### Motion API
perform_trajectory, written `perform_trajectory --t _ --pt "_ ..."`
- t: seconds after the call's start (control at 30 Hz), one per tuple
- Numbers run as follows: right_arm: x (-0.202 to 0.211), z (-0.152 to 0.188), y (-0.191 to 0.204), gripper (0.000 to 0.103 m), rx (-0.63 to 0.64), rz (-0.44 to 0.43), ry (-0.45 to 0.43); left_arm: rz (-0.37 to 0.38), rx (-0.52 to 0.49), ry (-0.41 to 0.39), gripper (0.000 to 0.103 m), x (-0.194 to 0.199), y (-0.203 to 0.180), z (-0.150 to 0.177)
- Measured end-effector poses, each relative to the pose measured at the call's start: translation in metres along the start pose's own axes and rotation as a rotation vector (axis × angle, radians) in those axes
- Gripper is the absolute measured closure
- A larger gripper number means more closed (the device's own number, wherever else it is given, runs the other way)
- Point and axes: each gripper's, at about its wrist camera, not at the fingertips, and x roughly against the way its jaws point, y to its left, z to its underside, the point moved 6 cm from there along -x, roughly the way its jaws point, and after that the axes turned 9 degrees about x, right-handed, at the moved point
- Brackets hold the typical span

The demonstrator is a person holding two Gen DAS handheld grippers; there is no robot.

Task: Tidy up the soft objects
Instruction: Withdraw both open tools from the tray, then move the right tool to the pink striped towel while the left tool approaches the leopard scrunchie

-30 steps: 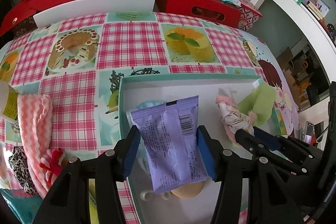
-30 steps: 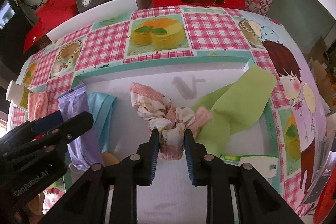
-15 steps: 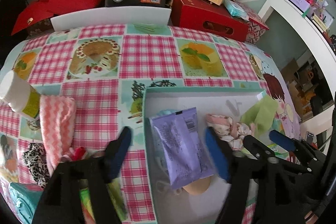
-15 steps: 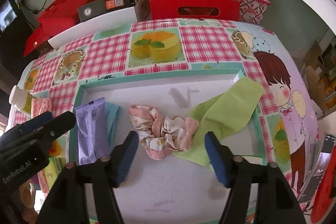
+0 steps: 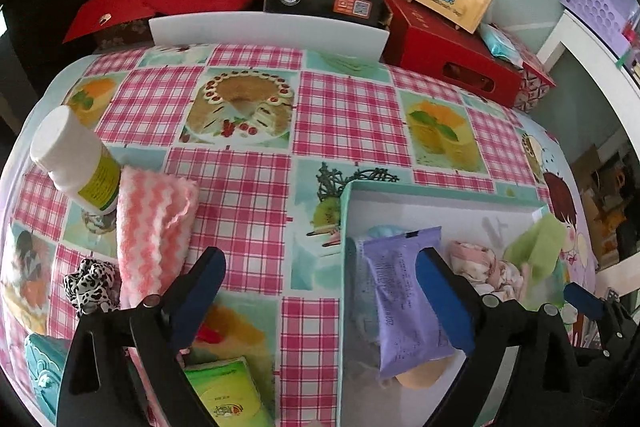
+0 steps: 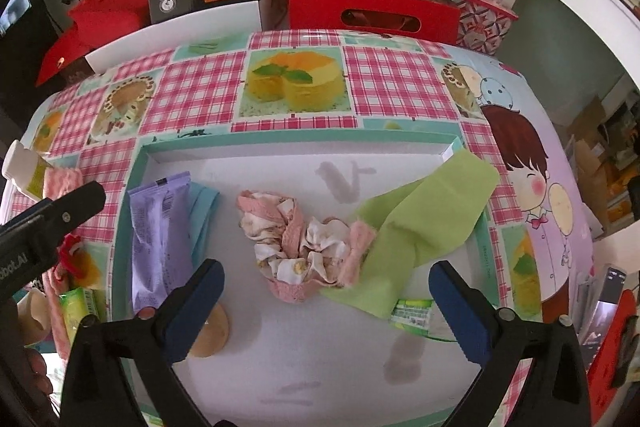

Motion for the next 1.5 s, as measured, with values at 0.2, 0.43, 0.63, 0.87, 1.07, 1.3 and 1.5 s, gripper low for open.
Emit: perform_trajectory --t 0.2,0.43,0.63,0.87,1.07,1.3,1.5 --pt "-0.001 0.000 -0.001 0.000 -0.010 0.003 0.009 -0.003 0.017 0.024 0.007 -0.003 0.004 0.002" --pt "0.000 0.000 0.000 0.000 -0.016 0.000 0.005 -0.037 -0.019 0.034 0.007 -0.004 0.008 0.003" --pt "0.003 -0.001 0.000 0.000 -0.022 -0.006 -0.003 -0.033 -0.034 0.044 0.007 -0.001 0.008 0.004" --pt "0.016 -0.007 0.008 0.000 -0.021 -0.019 -0.041 -0.065 -0.058 -0.022 0.007 0.025 0.022 -0.005" --pt "0.027 -0.013 0.025 0.000 0.002 -0.048 -0.079 -0.110 0.023 -0.072 0.007 0.044 0.062 -0.018" --pt "0.028 -0.015 0.046 0.000 0.042 -0.068 -0.082 -0.195 0.129 -0.107 0.007 0.056 0.112 -0.024" --pt "0.029 -0.017 0.072 0.000 0.092 -0.102 -0.085 -0.198 0.176 -0.106 0.007 0.059 0.131 -0.022"
